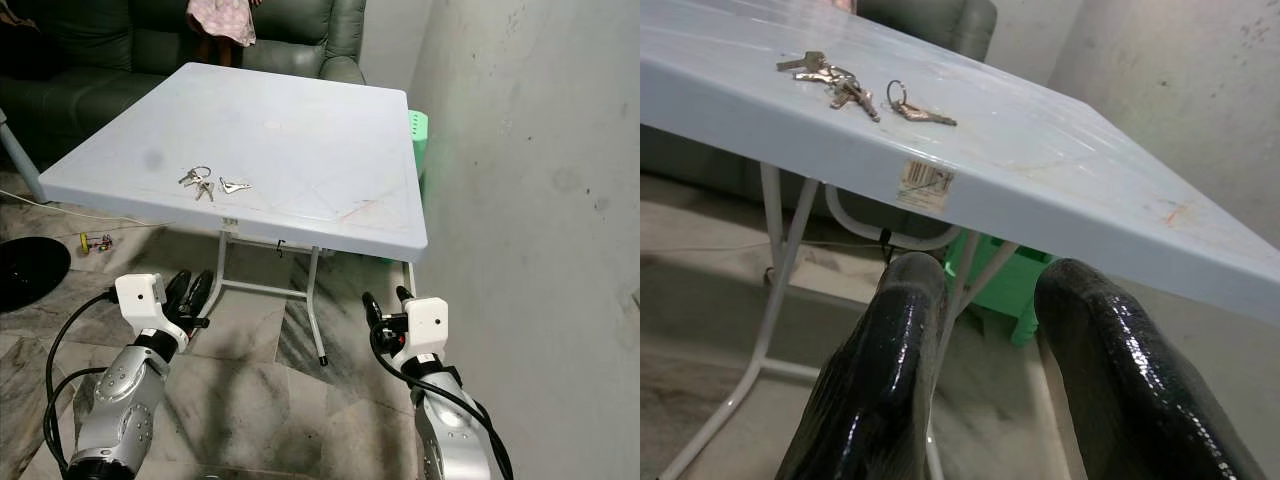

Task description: Hang keys on a hook

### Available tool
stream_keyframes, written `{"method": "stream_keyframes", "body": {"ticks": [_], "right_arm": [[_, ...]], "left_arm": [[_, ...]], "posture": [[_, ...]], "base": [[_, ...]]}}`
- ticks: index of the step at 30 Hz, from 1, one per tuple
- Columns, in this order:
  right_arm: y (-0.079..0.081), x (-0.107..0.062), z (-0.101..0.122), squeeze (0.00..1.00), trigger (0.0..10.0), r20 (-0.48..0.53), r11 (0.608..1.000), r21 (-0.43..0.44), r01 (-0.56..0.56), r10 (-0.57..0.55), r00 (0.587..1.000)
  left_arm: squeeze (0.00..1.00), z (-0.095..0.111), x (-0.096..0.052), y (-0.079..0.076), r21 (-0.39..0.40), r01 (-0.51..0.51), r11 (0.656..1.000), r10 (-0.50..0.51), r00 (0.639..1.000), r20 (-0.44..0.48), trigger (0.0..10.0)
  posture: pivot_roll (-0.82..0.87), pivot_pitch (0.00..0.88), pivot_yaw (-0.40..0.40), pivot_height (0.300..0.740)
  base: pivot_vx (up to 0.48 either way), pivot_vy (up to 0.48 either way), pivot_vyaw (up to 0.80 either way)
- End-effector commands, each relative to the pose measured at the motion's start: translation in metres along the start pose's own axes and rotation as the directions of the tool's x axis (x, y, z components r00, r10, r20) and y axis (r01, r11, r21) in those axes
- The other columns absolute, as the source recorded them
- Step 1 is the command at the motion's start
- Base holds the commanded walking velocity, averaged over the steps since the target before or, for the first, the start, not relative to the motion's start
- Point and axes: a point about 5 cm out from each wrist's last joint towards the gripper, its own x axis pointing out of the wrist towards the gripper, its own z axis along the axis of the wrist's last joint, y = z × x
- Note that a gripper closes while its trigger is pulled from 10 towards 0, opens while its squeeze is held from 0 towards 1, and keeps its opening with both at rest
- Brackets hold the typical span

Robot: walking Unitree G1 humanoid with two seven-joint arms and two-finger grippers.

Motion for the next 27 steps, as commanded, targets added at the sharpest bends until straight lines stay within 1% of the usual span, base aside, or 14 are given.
{"method": "stream_keyframes", "body": {"ticks": [1, 6, 9, 10, 11, 12, 15, 19, 21, 23, 27], "right_arm": [[-0.0053, 0.0009, 0.0055, 1.0, 10.0, 0.029, 1.0, -0.007, 0.008, -0.008, 1.0], [-0.0053, 0.0024, 0.0062, 1.0, 10.0, 0.032, 1.0, -0.022, 0.012, -0.011, 0.999], [-0.0068, 0.0037, 0.0056, 1.0, 10.0, 0.022, 0.998, -0.041, 0.036, -0.036, 0.999], [-0.0077, 0.0046, 0.0045, 0.75, 10.0, 0.005, 0.997, -0.055, 0.051, -0.051, 0.999], [-0.0079, 0.0049, 0.0041, 0.75, 10.0, 0.0, 0.997, -0.057, 0.054, -0.054, 0.999], [-0.0084, 0.0053, 0.0038, 0.0, 10.0, -0.004, 0.996, -0.062, 0.061, -0.062, 0.998], [-0.01, 0.0069, 0.0025, 0.0, 10.0, -0.024, 0.996, -0.038, 0.076, -0.077, 0.997], [-0.0133, 0.0071, 0.003, 0.0, 10.0, -0.032, 0.994, -0.048, 0.096, -0.098, 0.995], [-0.0144, 0.0067, 0.0035, 0.0, 10.0, -0.031, 0.992, -0.072, 0.101, -0.103, 0.994], [-0.0142, 0.0067, 0.0032, 0.0, 10.0, -0.033, 0.993, -0.062, 0.1, -0.102, 0.994], [-0.013, 0.0055, 0.0025, 0.0, 10.0, -0.035, 0.993, -0.067, 0.093, -0.096, 0.995]], "left_arm": [[0.0, 0.0044, 0.0037, -0.0044, 0.009, 0.027, 1.0, -0.027, 1.0, 0.009, 10.0], [0.0, 0.0045, 0.0054, -0.0064, 0.006, 0.032, 0.999, -0.032, 0.999, 0.005, 10.0], [0.0, 0.0045, 0.006, -0.0069, 0.003, 0.034, 0.999, -0.034, 0.999, 0.002, 10.0], [0.0, 0.0042, 0.0061, -0.0065, 0.002, 0.032, 0.999, -0.032, 0.999, -0.001, 10.0], [0.0, 0.0041, 0.0061, -0.0063, 0.002, 0.031, 1.0, -0.031, 1.0, -0.002, 10.0], [0.0, 0.004, 0.0062, -0.0063, 0.002, 0.031, 1.0, -0.031, 1.0, -0.003, 10.0], [0.0, 0.0035, 0.0063, -0.0061, -0.001, 0.029, 1.0, -0.029, 1.0, -0.009, 10.0], [0.0, 0.0022, 0.0056, -0.0051, -0.009, 0.024, 1.0, -0.024, 1.0, -0.015, 10.0], [0.0, 0.0012, 0.005, -0.0049, -0.014, 0.02, 1.0, -0.02, 1.0, -0.02, 10.0], [0.0, 0.0009, 0.005, -0.005, -0.015, 0.02, 1.0, -0.02, 1.0, -0.021, 10.0], [0.0, 0.0004, 0.0047, -0.0058, -0.017, 0.021, 1.0, -0.021, 1.0, -0.023, 10.0]], "posture": [[0.19, 0.0, -0.094, 0.736], [0.19, 0.0, -0.093, 0.736], [0.19, 0.0, -0.093, 0.736], [0.19, 0.0, -0.094, 0.736], [0.19, 0.0, -0.094, 0.736], [0.19, 0.0, -0.094, 0.736], [0.19, 0.0, -0.093, 0.736], [0.18, 0.0, -0.096, 0.736], [0.18, 0.0, -0.096, 0.736], [0.18, 0.0, -0.096, 0.736], [0.18, 0.0, -0.098, 0.736]], "base": [[0.0, 0.0, 0.0], [0.0, 0.0, 0.0], [0.0, 0.0, 0.0], [0.0, 0.0, 0.0], [0.0, 0.0, 0.0], [0.0, 0.0, 0.0], [0.0, 0.0, 0.0], [0.0, 0.0, 0.0], [0.0, 0.0, 0.0], [0.0, -0.154, 0.0], [0.0, 0.261, 0.0]]}}
